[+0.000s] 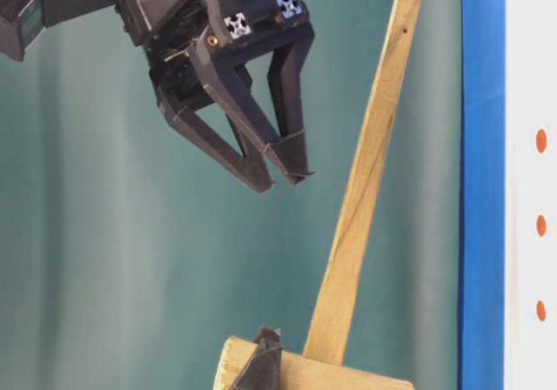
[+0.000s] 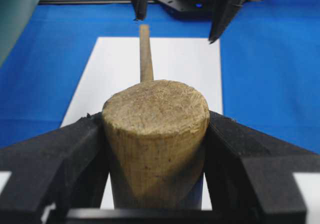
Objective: Hit the mark with a hammer.
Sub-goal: 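Move the left gripper to the mallet head and grasp it, then hold the mallet with both grippers, then open and withdraw the left gripper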
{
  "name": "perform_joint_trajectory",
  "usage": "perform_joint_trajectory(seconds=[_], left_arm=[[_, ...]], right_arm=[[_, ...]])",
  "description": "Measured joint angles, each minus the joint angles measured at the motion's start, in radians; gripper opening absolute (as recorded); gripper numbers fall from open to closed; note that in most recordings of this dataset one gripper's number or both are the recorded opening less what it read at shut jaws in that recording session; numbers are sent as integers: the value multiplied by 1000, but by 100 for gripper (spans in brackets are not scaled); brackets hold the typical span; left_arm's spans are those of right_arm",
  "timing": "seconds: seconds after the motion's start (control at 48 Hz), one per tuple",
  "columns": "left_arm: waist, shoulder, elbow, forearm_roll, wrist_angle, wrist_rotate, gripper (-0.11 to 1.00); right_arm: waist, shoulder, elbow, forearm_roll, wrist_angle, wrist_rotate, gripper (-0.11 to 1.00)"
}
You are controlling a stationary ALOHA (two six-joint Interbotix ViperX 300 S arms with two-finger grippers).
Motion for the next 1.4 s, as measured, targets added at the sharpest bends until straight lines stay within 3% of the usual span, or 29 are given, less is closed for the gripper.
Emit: perform_joint_trajectory(seconds=[0.271, 0.584, 0.688, 0.938, 1.022, 1.397], left_arm=[[-48, -2, -6, 0, -2, 5, 48], [-48, -34, -6, 0, -2, 6, 48], [-46, -37, -6, 0, -2, 5, 48], [-48, -34, -6, 0, -2, 3, 48], [-48, -34, -8, 0, -2, 5, 48], [-48, -34, -6, 5, -2, 6, 48]], right_arm=[[-2, 97, -6, 20, -25, 9, 93], [-3, 150, -20, 43, -28, 11, 89], [-3, 150, -20, 43, -29, 12, 79], [-3, 150, -26, 43, -34, 12, 17], [-5, 150, -26, 48, -34, 20, 3], [-5, 150, -26, 49, -34, 20, 2]])
